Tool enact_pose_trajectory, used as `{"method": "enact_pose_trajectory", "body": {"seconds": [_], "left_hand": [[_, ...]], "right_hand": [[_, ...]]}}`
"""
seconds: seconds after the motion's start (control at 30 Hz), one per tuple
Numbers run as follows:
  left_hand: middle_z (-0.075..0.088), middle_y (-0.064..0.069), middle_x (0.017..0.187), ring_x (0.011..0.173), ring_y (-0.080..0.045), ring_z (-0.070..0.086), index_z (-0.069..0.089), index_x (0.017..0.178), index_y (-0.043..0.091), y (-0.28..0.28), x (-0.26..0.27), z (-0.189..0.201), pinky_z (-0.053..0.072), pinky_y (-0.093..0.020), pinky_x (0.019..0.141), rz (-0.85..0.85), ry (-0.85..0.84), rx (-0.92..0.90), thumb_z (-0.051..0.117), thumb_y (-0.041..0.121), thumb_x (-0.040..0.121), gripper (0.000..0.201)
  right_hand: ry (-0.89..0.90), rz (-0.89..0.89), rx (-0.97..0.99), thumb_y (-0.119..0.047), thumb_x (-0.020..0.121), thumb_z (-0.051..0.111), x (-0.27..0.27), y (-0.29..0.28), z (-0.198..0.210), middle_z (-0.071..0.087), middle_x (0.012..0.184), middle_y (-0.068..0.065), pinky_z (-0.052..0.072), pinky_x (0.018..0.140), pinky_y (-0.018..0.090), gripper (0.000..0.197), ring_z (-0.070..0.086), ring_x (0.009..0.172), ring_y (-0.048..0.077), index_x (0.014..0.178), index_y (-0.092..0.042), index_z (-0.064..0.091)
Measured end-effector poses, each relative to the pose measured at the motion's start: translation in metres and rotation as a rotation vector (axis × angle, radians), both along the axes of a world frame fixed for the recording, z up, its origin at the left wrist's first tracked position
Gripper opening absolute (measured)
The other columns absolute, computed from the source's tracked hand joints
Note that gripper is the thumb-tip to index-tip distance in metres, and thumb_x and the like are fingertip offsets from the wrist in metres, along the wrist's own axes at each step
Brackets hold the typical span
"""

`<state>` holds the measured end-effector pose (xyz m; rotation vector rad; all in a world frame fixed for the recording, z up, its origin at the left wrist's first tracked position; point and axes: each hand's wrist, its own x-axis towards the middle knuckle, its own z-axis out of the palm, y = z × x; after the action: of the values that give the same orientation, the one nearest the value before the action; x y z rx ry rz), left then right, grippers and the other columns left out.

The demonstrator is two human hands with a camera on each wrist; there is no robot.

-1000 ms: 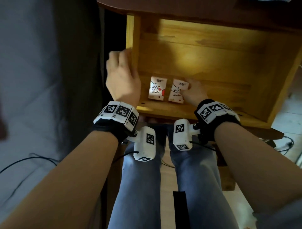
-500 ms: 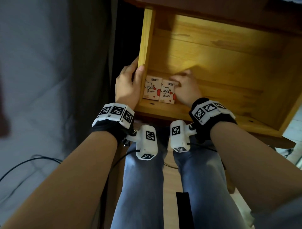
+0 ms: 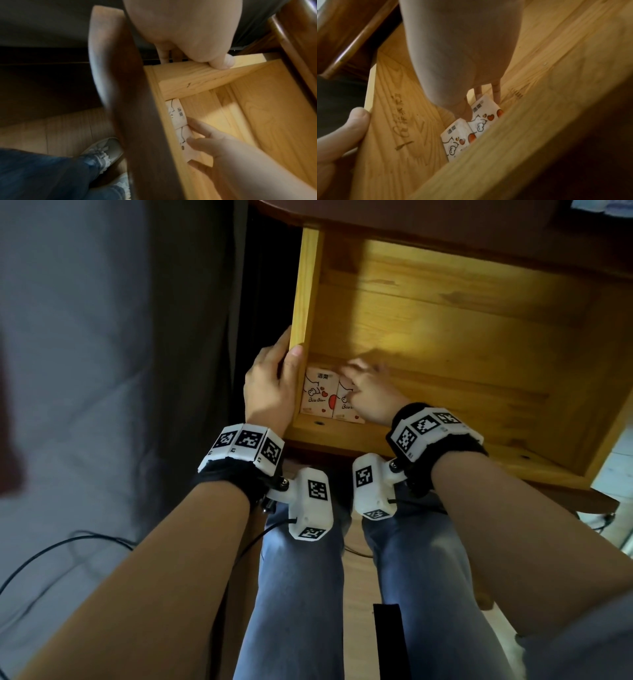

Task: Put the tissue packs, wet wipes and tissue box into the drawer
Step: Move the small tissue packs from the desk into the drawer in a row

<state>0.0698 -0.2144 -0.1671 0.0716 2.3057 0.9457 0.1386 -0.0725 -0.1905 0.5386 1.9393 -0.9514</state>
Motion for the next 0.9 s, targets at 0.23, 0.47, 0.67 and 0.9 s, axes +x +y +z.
{"method": "enact_pose_trajectory", "body": {"seconds": [0.23,0.47,0.67,0.9], "left_hand": [[0.061,-0.007,0.125,0.116,-0.019,0.057,0.046,0.134,0.028,0.003,-0.001,0.005,0.048,-0.043,0.099,0.047,-0.024,-0.015,0.038,0.046,0.093,0.045],[0.066,-0.006,0.114,0.101,-0.017,0.062,0.057,0.122,0.017,0.023,-0.006,0.029,0.053,-0.036,0.089,0.071,0.112,-0.046,0.043,0.037,0.095,0.036],[0.067,-0.008,0.113,0.100,-0.017,0.062,0.062,0.112,0.012,0.056,-0.014,0.063,0.047,-0.023,0.081,0.040,0.185,-0.052,0.046,0.021,0.094,0.026],[0.072,-0.009,0.094,0.083,-0.015,0.062,0.067,0.101,0.010,0.116,-0.026,0.101,0.049,-0.027,0.076,-0.040,0.178,0.011,0.053,0.019,0.092,0.020]], "right_hand": [[0.114,-0.232,-0.093,0.002,0.091,0.038,0.008,0.011,0.010,0.044,0.134,0.012,0.043,0.050,0.008,0.055,0.047,0.065,0.005,0.143,-0.017,0.031],[0.330,-0.473,-0.006,-0.004,0.093,0.046,0.012,0.031,0.045,0.057,0.132,0.004,0.045,0.081,0.015,0.031,0.058,0.092,0.005,0.120,-0.013,0.057],[0.480,-0.650,0.056,-0.011,0.091,0.052,0.003,0.057,0.085,0.068,0.092,0.001,0.052,0.076,0.023,0.015,0.066,0.085,0.018,0.093,-0.013,0.067],[0.603,-0.753,0.235,-0.027,0.083,0.056,-0.010,0.111,0.111,0.072,0.073,0.008,0.058,0.069,0.046,0.021,0.067,0.068,0.022,0.083,-0.011,0.070]]}}
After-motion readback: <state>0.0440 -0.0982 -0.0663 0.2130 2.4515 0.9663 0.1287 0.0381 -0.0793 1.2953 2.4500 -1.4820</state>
